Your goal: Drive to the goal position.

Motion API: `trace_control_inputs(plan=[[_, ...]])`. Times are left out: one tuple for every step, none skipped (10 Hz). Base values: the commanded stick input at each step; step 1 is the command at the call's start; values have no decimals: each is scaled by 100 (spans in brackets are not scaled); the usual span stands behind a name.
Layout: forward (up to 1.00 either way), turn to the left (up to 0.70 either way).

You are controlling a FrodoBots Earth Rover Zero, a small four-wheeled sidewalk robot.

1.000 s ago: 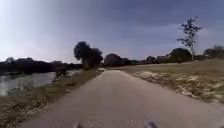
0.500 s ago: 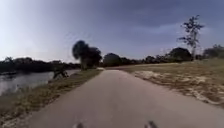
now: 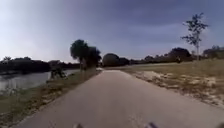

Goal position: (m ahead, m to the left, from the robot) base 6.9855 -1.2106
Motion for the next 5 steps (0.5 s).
trace_control_inputs(plan=[[100, 0], [100, 0], [100, 0], [100, 0], [100, 0]])
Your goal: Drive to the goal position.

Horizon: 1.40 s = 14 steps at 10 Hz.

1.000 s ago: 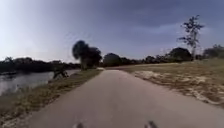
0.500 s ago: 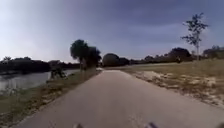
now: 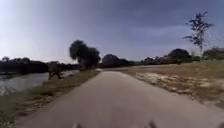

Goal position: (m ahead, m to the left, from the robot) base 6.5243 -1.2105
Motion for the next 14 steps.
trace_control_inputs(plan=[[100, 0], [100, 0], [100, 0], [100, 0], [100, 0], [100, 0], [100, 0], [100, 0], [100, 0], [100, 0], [100, 0], [100, 0], [100, 0], [100, 0]])
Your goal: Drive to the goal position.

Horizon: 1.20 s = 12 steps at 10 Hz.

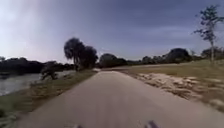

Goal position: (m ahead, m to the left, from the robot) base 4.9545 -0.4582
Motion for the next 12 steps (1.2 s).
trace_control_inputs(plan=[[100, 0], [100, 0], [100, 0], [100, 0], [100, 0], [100, 0], [100, 0], [100, 0], [100, 0], [100, 0], [100, 0], [100, 0]])
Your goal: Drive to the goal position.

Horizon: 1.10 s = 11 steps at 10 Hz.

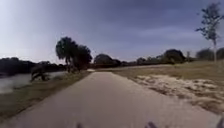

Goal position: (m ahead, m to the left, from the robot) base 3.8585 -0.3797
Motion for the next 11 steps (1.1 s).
trace_control_inputs(plan=[[100, 0], [100, 0], [100, 0], [100, 0], [100, 0], [100, 0], [100, 0], [100, 0], [100, 0], [100, 0], [100, 0]])
